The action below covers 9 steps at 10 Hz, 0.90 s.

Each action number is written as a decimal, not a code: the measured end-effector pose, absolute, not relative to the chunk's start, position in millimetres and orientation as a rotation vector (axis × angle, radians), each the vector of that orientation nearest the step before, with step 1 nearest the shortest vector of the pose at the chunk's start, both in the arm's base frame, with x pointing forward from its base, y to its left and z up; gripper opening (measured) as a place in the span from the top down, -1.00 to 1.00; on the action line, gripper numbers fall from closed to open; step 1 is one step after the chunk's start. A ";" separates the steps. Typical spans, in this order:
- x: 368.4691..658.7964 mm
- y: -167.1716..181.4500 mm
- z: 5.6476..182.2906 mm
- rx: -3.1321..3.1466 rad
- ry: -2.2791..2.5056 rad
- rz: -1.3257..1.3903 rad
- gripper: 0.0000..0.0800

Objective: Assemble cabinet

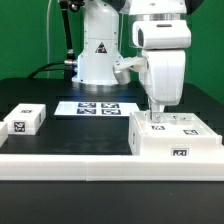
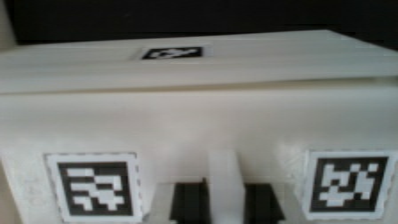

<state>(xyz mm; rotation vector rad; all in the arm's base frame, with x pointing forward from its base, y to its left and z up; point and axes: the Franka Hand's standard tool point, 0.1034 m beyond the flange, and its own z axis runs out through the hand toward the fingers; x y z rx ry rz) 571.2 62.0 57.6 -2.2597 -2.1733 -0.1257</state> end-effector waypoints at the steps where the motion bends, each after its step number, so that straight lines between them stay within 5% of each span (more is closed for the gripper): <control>1: 576.5 62.0 56.3 -2.248 -2.180 -0.121 0.82; 5: 576.5 62.2 56.2 -2.234 -2.184 -0.103 0.81; 7: 576.4 62.0 55.9 -2.235 -2.183 -0.102 0.62; 9: 576.4 61.8 55.8 -2.235 -2.182 -0.102 -0.22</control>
Offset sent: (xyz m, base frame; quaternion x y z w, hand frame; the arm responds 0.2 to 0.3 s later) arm 0.0000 0.0000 0.0000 0.0000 0.0000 0.0000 1.0000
